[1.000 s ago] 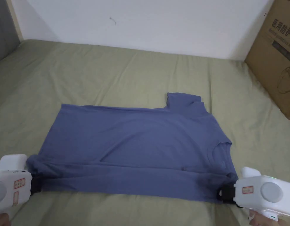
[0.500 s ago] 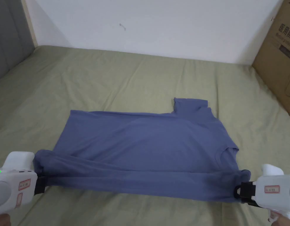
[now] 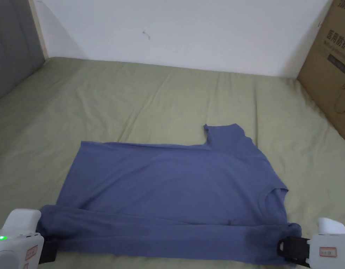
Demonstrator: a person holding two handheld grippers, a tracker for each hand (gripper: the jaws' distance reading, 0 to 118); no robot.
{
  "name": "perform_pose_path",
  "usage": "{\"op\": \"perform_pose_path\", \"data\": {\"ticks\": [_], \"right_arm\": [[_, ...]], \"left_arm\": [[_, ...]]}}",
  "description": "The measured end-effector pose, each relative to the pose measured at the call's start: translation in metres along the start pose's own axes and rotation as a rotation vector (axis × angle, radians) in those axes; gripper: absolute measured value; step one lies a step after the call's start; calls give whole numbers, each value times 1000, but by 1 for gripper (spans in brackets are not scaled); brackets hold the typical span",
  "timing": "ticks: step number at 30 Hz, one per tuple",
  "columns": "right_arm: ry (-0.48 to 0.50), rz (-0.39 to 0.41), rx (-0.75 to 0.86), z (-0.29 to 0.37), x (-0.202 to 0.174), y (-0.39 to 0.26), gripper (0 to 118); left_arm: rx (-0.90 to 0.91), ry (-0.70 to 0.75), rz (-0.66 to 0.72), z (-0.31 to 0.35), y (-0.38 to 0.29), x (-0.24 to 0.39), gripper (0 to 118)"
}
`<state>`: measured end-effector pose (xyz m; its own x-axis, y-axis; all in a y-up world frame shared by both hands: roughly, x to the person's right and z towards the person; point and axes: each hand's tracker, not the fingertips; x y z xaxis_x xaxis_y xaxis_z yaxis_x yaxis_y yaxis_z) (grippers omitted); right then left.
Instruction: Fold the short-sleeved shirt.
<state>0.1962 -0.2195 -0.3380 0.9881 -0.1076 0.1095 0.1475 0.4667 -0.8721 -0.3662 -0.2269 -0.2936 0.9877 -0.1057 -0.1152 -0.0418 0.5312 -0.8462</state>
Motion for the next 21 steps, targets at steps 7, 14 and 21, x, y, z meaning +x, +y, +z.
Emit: {"op": "perform_pose_path", "data": {"ticks": [7,14,21], "right_arm": [[78,51,99,23,-15,42,84],[167,44,62,-11,-43,81,0],[172,32,60,-42,-45,127,1]], "left_arm": [[105,-97,64,27,40,-3,98],[75,-226,80,12,77,24,0],[64,-230,95,-12,106,36,0]]}}
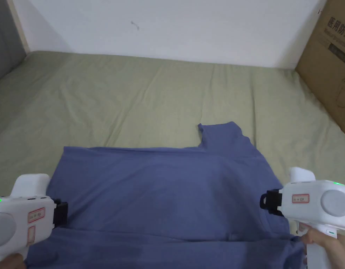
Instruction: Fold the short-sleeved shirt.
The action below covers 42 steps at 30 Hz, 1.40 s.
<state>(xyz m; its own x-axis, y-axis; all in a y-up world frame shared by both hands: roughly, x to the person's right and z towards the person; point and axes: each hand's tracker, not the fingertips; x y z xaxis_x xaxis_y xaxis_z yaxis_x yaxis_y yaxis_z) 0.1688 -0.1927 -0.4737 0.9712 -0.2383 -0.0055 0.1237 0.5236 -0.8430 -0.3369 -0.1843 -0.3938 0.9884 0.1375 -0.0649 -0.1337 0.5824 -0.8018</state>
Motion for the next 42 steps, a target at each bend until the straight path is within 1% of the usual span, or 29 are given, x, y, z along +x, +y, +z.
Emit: {"op": "perform_pose_path", "data": {"ticks": [1,2,3,4,5,6,8,11,13,15,16,18,19,20,21,22,23,24,25,28,31,32,33,34,35,36,38,40,42], "right_arm": [[-3,0,2,-6,3,15,3],[-7,-4,2,-14,6,32,14],[-4,-10,-5,-21,11,48,35],[1,-18,-7,-31,17,68,68],[5,-18,-9,-43,23,87,85],[2,-19,-13,-54,26,101,88],[-29,-22,-23,-79,31,134,88],[-1,-22,-107,-119,43,164,88],[-18,-36,-128,-140,47,172,88],[-59,-8,-163,-160,51,176,88],[-91,20,-187,-168,50,174,86],[-137,44,-206,-178,49,172,74],[-120,79,-176,-176,45,169,74],[-135,117,-157,-174,42,168,70],[-143,148,-153,-172,40,167,61],[-170,176,-141,-170,38,167,39],[-175,191,-136,-168,38,168,18],[-162,172,-139,-169,38,173,6],[-145,156,-143,-168,38,175,5],[-151,165,-132,-162,35,175,4],[-120,149,-107,-153,35,175,4],[-117,150,-111,-152,34,176,4],[-121,152,-114,-154,34,176,4],[-129,159,-117,-154,34,177,4],[-129,163,-119,-155,33,177,4],[-129,166,-119,-155,32,177,4],[-127,173,-117,-156,32,177,4],[-131,183,-121,-156,31,176,4],[-129,185,-122,-156,32,177,4]], "left_arm": [[1,4,-2,-5,6,1,0],[-1,9,-6,-10,12,2,0],[-2,13,-9,-14,17,2,0],[-1,15,-10,-19,23,3,0],[-4,17,-9,-25,30,3,0],[-8,16,-6,-30,35,3,0],[-14,18,-1,-43,45,4,0],[-28,23,9,-60,56,4,0],[-35,25,12,-68,60,5,0],[-51,30,12,-77,60,3,0],[-67,38,6,-81,60,2,0],[-80,53,-1,-86,58,2,0],[-90,57,0,-88,58,0,0],[-92,54,4,-89,57,-1,0],[-95,51,8,-90,56,-3,0],[-100,53,15,-91,57,-4,0],[-99,55,18,-91,57,-4,0],[-99,57,18,-92,57,-5,0],[-98,63,24,-91,58,-7,0],[-80,44,45,-90,63,-10,0],[-59,45,63,-95,75,-16,0],[-54,40,66,-100,82,-19,4],[-48,31,71,-104,90,-23,22],[-44,27,82,-109,99,-24,64],[-48,24,79,-117,111,-26,96],[-48,21,74,-126,120,-27,111],[-56,53,45,-145,140,-30,108],[-65,84,26,-165,159,-33,109],[-79,104,38,-187,172,-41,109]]}}
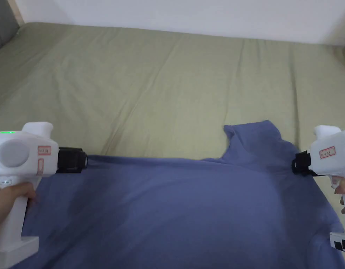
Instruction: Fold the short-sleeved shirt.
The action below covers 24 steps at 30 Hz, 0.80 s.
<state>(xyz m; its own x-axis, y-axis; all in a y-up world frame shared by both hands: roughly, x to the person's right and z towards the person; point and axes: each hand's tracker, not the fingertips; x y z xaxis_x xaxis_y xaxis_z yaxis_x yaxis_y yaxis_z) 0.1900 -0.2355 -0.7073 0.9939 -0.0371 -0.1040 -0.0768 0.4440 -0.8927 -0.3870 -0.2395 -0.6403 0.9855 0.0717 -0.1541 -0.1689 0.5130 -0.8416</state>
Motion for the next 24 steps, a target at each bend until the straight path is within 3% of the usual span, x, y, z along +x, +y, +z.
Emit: {"op": "perform_pose_path", "data": {"ticks": [3,6,8,10,11,14,19,24], "right_arm": [[9,-10,-3,-2,2,0,4],[15,-18,-8,-4,3,0,4],[21,-29,-7,-3,3,1,4],[41,-51,-2,6,2,2,4],[62,-72,2,12,2,2,4],[86,-87,20,36,5,-1,4],[118,-90,86,99,9,-16,4],[131,-38,154,172,8,-65,4]], "left_arm": [[-73,16,55,-29,7,-8,107],[-73,28,42,-30,4,-2,97],[-49,49,-20,-19,7,6,58],[-54,-29,1,-14,14,8,1],[-70,-31,32,-8,15,11,1],[-48,16,-73,13,14,17,1],[46,-47,-10,85,5,-2,1],[129,-55,-68,169,-35,-10,1]]}}
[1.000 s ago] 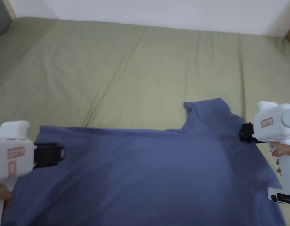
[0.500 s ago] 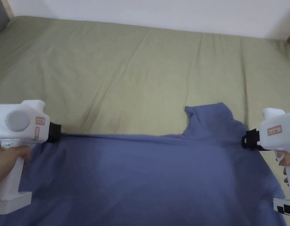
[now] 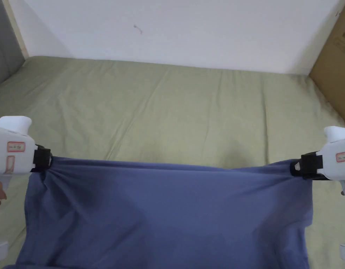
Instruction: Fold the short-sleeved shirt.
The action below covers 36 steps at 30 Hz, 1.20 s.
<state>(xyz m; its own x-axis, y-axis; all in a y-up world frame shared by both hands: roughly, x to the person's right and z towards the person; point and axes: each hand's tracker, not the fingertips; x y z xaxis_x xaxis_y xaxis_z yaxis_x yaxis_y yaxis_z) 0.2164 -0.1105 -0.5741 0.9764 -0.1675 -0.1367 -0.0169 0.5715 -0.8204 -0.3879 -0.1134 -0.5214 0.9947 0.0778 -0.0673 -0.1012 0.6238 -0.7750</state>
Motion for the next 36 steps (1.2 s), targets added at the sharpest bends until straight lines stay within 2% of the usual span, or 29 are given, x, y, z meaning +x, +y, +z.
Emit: {"op": "perform_pose_path", "data": {"ticks": [4,8,16,17,18,19,20,21,22,24,27,28,29,30,31,32,33,36], "right_arm": [[-5,39,-3,52,-9,-62,4],[4,51,-56,72,-14,-140,4],[-26,42,-183,59,-16,-244,4],[-30,41,-182,56,-16,-251,4],[-31,41,-182,53,-16,-255,5],[-44,38,-176,51,-17,-258,12],[-49,37,-171,52,-19,-259,31],[-74,41,-149,55,-21,-261,56],[-95,48,-124,58,-20,-260,79],[-113,30,-79,67,-22,-258,80],[-130,-22,53,84,-31,-249,80],[-120,-13,102,89,-38,-245,76],[-125,11,149,94,-46,-241,67],[-130,29,188,97,-53,-237,52],[-137,52,224,99,-63,-232,24],[-163,76,250,98,-73,-228,6],[-178,76,289,97,-82,-226,3],[-154,75,396,97,-108,-224,1]], "left_arm": [[18,-10,1,52,-55,-7,1],[-45,25,-28,78,-123,-10,1],[-174,46,38,71,-228,-20,1],[-177,46,33,68,-234,-19,5],[-180,54,31,65,-239,-17,15],[-190,70,23,60,-241,-19,44],[-202,105,16,61,-240,-19,77],[-195,110,22,62,-242,-20,102],[-180,97,34,67,-242,-22,109],[-125,60,92,80,-235,-24,107],[-57,49,107,100,-225,-21,107],[-36,51,113,108,-220,-18,101],[-5,22,117,116,-216,-15,91],[7,-1,125,121,-212,-14,74],[-1,-31,134,128,-209,-10,38],[10,-56,131,132,-207,-7,12],[25,-68,125,134,-207,-4,4],[19,-93,104,137,-208,3,2]]}}
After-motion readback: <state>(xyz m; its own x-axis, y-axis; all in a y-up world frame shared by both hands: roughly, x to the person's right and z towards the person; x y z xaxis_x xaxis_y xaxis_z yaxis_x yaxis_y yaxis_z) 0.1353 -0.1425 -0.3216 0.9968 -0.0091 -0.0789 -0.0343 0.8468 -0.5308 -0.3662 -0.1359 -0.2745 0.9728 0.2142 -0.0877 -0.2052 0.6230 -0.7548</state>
